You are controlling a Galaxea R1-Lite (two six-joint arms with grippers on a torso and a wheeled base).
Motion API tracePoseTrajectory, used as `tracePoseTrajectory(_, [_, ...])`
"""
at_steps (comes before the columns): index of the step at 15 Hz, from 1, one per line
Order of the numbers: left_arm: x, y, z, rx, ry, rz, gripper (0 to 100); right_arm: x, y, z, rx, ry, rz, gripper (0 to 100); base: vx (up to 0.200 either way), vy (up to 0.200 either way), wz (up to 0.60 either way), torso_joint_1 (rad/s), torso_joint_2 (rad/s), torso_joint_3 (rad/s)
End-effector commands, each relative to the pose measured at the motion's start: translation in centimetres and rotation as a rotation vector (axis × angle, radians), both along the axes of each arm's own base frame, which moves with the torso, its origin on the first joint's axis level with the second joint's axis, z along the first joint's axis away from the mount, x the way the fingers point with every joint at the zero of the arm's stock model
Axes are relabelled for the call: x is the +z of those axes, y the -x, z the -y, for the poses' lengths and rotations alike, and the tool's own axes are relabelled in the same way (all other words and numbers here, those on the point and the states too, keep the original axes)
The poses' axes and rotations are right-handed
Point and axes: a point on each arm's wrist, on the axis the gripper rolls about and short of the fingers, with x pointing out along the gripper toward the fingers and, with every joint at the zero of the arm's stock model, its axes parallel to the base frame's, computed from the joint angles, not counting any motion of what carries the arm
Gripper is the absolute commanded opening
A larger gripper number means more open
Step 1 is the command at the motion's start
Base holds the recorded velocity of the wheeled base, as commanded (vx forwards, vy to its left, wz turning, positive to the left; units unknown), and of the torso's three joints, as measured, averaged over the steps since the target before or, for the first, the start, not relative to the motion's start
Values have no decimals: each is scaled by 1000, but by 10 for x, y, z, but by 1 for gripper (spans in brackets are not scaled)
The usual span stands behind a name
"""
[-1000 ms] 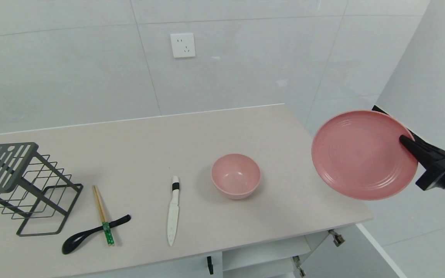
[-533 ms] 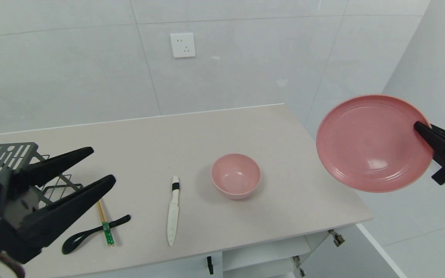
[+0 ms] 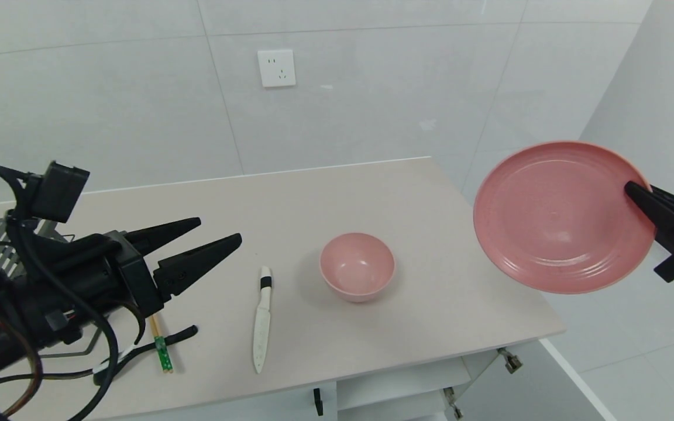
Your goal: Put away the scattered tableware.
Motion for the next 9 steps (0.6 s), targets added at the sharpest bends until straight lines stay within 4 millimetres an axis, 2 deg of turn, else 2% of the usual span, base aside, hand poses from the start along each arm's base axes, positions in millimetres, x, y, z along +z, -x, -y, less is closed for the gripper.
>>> tracePoseTrajectory(1, [-8, -9, 3, 4, -16, -44, 100, 0, 0, 0, 2, 1, 0, 0, 0, 0, 0, 0, 0, 0])
tracePoseTrajectory(9, [-46, -58, 25, 2, -157, -132, 100, -2, 1, -6, 35, 1, -14, 0, 0, 0, 0, 0, 0, 0])
